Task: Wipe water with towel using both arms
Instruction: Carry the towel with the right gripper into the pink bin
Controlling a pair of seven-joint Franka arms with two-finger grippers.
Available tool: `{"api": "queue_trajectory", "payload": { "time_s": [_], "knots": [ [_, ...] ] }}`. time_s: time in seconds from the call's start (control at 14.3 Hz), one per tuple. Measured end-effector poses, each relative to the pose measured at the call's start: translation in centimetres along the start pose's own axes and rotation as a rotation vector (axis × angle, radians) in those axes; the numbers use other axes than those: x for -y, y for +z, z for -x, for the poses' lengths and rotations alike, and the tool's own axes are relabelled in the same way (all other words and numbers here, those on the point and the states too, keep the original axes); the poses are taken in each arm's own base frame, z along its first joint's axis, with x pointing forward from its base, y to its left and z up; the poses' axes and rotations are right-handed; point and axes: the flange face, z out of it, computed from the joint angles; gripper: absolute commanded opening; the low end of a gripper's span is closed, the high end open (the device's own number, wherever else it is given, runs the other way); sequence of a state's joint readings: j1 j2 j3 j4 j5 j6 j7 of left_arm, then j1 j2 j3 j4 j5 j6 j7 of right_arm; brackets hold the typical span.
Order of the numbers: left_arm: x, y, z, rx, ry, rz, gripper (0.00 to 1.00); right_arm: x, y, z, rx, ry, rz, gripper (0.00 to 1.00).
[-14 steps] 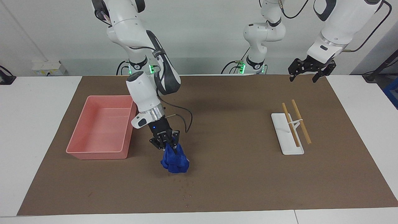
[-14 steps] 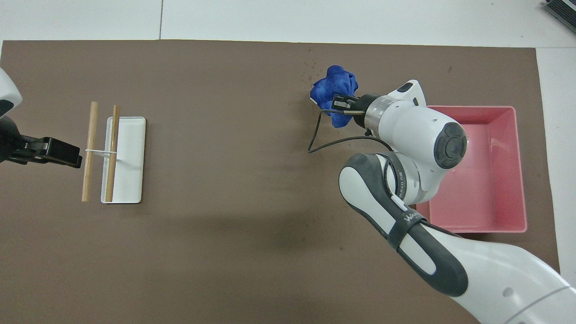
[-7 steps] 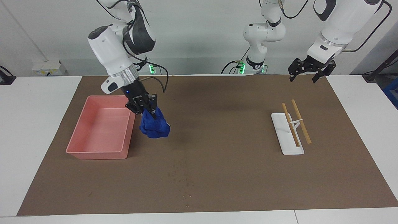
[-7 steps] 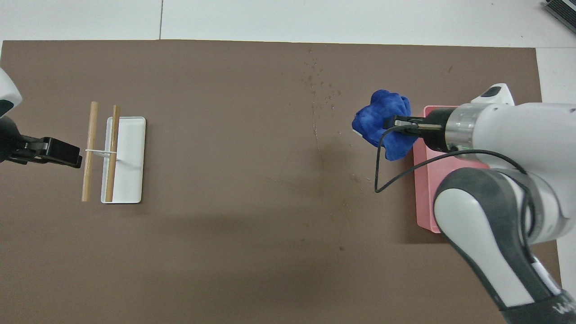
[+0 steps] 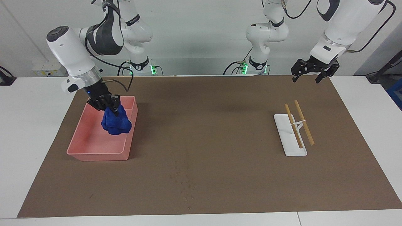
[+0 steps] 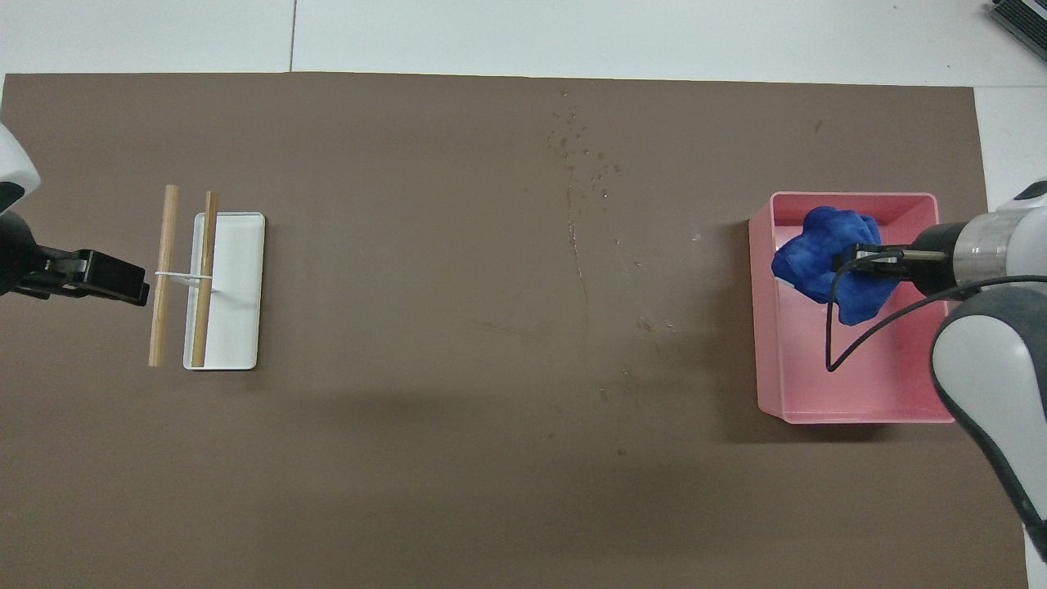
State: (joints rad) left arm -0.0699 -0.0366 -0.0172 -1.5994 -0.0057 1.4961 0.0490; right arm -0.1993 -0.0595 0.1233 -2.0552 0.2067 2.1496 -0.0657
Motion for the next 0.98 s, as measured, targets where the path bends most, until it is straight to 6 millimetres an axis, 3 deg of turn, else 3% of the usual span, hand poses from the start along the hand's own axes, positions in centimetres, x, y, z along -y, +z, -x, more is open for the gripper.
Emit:
{"api": "queue_trajectory", "payload": {
  "time_s": [0.14,0.28,0.35,0.42,0.49,0.56,0.77,0.98],
  "knots": [
    [0.0,0.0,0.0,0.0,0.0,0.0,1.0,-2.8,2.0,-0.1,0.04,-0.008,0.018,0.0],
    [0.0,0.0,0.0,0.0,0.0,0.0,1.0,-4.6,5.5,0.0,0.102,0.003,0.018,0.0],
    [0.0,0.0,0.0,0.0,0.0,0.0,1.0,-5.0,7.3,0.1,0.133,0.007,0.018,0.09],
    [0.0,0.0,0.0,0.0,0.0,0.0,1.0,-5.2,8.7,0.3,0.155,0.006,0.02,0.58],
    [0.0,0.0,0.0,0.0,0.0,0.0,1.0,-5.3,9.7,0.6,0.172,0.006,0.022,0.93],
    [0.0,0.0,0.0,0.0,0.0,0.0,1.0,-5.4,10.2,1.0,0.183,0.01,0.023,0.99],
    [0.0,0.0,0.0,0.0,0.0,0.0,1.0,-5.0,10.0,1.1,0.184,0.009,0.057,1.0],
    [0.0,0.0,0.0,0.0,0.0,0.0,1.0,-3.5,7.3,0.5,0.186,-0.013,0.112,1.0]
  ]
}}
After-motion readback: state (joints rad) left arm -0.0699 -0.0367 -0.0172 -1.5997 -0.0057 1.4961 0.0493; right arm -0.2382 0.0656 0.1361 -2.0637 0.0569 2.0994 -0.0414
